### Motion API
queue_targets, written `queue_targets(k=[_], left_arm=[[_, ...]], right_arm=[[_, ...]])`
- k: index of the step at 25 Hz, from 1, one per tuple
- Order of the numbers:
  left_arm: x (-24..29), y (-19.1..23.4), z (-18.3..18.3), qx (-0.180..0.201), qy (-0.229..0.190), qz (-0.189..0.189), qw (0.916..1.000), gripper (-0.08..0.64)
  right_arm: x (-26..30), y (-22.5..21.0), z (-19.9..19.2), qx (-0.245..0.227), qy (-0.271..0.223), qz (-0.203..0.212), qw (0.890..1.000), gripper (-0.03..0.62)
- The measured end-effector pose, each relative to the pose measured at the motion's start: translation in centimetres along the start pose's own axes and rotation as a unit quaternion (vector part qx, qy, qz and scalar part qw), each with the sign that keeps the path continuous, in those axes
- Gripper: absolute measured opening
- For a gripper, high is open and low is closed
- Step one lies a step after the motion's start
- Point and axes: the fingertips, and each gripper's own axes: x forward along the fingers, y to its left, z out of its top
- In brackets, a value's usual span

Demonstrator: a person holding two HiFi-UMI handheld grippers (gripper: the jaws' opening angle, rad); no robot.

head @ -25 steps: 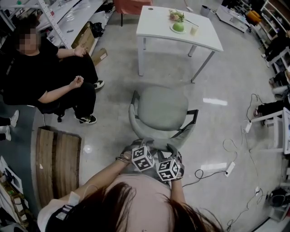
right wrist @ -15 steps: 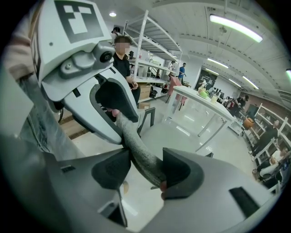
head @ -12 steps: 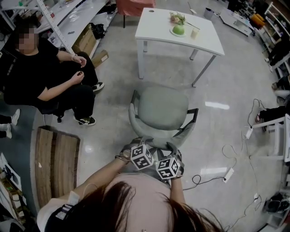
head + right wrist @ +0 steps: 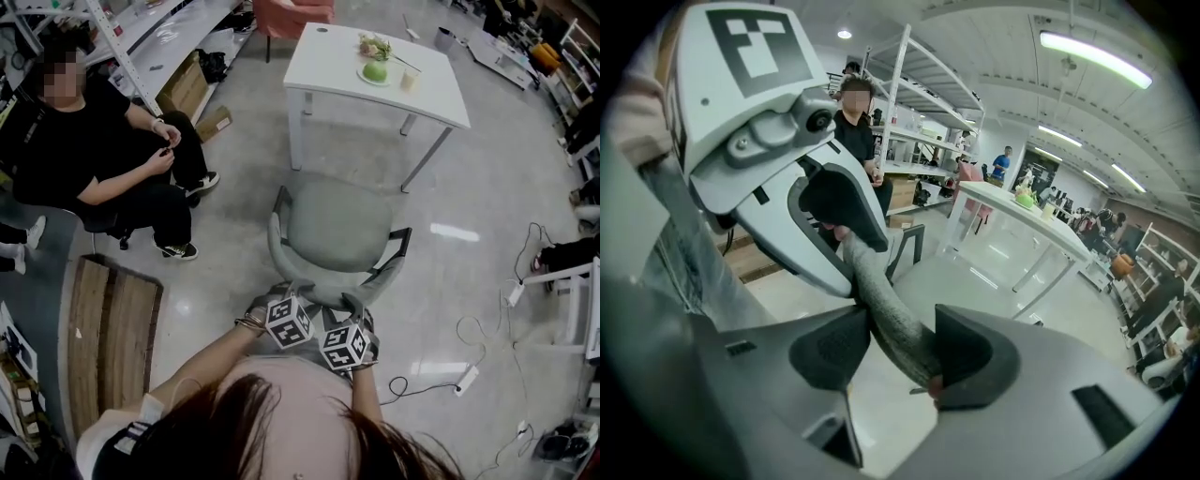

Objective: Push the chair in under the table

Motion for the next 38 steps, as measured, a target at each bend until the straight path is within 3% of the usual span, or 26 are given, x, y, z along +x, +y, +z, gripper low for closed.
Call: queue_targets(k=[11,38], left_arm=[[2.1,2.3,2.5,-0.024,0.02,-0.001,0.9995,0.212],[6.3,9.0,7.4,-0.036,0.027,-0.014,0.9989,0.212]], right_arm=[[1.2,-3.7,0.4,-0.024,-0.012,0.013,1.0,0.222],[5.3,-11.9,2.6,-0.02,-0.001,0.017,1.0,0.224]])
